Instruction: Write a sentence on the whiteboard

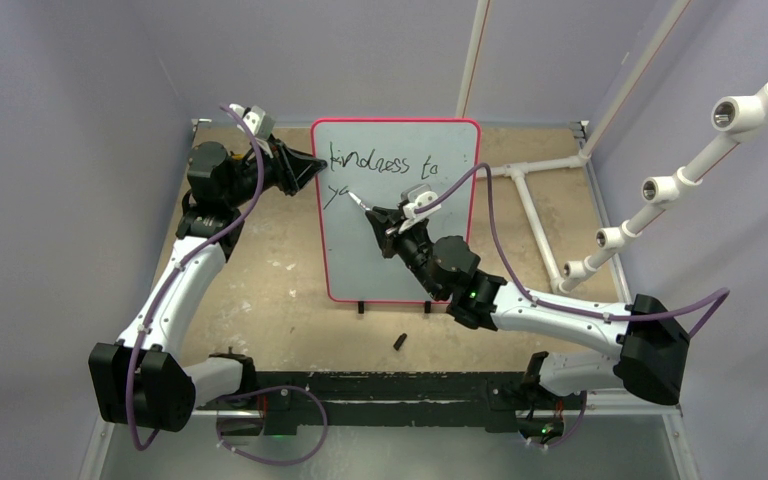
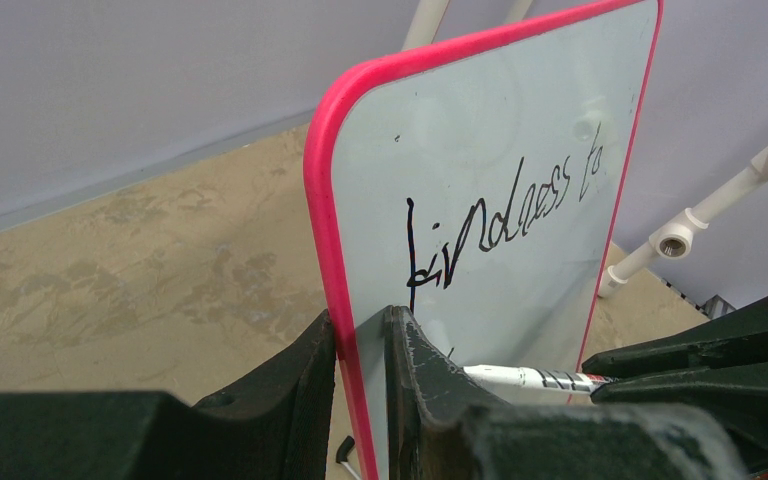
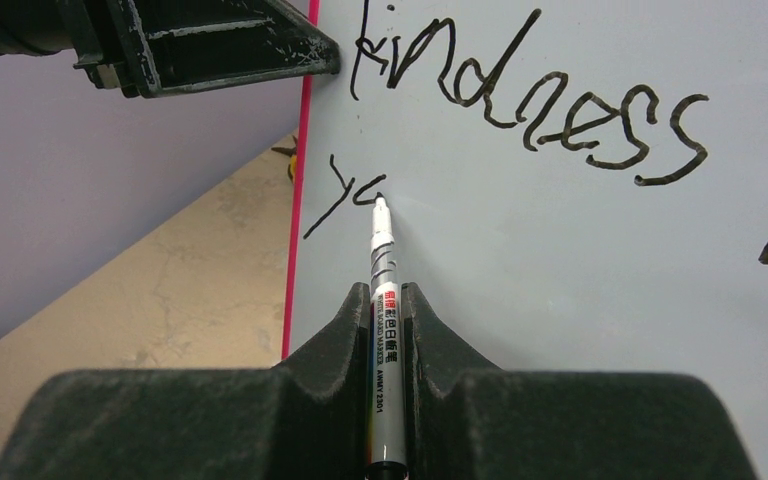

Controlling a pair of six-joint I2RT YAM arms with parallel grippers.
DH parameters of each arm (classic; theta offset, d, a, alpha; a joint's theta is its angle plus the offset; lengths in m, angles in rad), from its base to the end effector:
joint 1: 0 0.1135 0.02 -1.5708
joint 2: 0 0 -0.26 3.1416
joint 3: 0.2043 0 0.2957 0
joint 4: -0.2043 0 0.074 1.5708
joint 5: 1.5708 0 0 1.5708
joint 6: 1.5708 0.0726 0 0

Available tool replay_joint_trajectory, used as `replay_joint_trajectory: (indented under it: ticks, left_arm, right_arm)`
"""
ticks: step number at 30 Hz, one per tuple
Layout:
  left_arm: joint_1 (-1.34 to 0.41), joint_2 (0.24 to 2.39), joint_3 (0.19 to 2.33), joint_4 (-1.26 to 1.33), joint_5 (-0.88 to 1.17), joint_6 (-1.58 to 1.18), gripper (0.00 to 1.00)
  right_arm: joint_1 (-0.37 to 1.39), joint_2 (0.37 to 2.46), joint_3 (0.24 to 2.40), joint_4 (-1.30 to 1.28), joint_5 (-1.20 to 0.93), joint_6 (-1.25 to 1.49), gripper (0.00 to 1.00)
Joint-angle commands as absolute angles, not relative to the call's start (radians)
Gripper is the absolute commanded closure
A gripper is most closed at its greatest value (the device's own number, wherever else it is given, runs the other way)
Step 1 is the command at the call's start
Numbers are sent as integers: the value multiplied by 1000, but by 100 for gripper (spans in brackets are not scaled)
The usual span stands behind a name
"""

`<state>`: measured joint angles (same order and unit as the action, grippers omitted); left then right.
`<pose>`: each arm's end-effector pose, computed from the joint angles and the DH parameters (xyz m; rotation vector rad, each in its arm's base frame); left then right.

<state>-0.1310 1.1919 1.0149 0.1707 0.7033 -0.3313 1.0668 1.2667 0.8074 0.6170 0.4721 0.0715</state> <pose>0.3397 -0.0921 0.3623 0.4077 1.6001 -0.9072 0.2053 0.3039 0.3088 -0.3224 1.4220 0.6018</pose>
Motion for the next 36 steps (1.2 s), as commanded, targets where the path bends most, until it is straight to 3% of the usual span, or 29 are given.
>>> replay_joint_trajectory:
  ticks: [1, 21, 36]
  left_arm:
    - [-133, 1199, 997, 172, 719, -330, 100]
    - [-133, 1198, 997, 171, 719, -330, 100]
    - [-133, 1200, 996, 173, 721, -331, 100]
  right_arm:
    - [1058, 1260, 832, 668, 522, 30, 100]
    - [1058, 1220, 802, 732, 509, 13, 100]
    - [1058, 1245, 802, 639, 516, 42, 100]
